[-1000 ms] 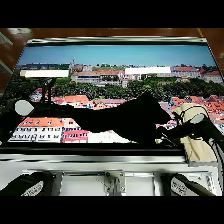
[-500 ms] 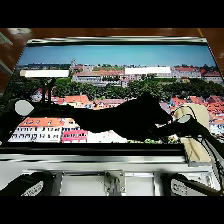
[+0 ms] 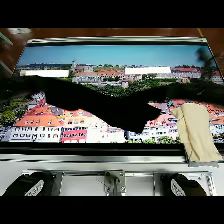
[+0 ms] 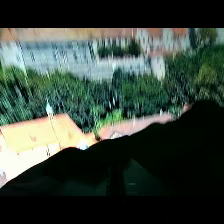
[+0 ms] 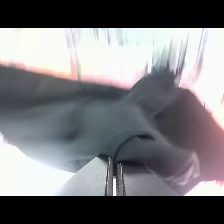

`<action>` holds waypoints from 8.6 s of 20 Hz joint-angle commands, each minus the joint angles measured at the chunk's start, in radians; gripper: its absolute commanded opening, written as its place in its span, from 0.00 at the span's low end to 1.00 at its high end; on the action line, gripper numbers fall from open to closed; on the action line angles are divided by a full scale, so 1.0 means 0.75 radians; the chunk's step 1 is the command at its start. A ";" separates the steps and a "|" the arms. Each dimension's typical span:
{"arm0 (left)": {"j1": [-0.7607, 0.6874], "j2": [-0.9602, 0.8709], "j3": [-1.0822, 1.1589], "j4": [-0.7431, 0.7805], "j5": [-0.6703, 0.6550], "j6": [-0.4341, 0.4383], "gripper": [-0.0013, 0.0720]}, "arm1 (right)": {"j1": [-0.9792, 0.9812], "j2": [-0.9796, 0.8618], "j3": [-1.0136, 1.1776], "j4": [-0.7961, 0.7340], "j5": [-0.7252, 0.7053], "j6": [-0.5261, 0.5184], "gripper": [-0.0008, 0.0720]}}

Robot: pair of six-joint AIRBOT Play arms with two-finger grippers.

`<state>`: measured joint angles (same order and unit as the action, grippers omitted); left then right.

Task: Fold the shirts.

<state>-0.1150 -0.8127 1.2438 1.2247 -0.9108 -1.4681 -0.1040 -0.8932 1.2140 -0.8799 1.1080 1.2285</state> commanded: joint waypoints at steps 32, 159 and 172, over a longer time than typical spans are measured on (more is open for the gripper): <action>0.095 0.239 -0.955 -0.444 -0.017 -0.049 0.07 | 0.285 -1.240 0.817 -0.032 0.110 0.370 0.93; 0.491 -0.538 -0.846 -0.547 -0.112 0.342 0.07 | -0.346 -0.908 -0.409 -0.083 0.209 0.203 0.94; 0.494 -0.473 -0.816 -0.557 -0.185 0.481 0.07 | -0.089 -0.858 -0.451 0.071 0.047 0.101 0.11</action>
<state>0.2539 -1.1957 0.6151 0.8082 -1.0245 -1.1793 -0.1905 -1.5627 0.8738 -0.8871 1.1263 1.3624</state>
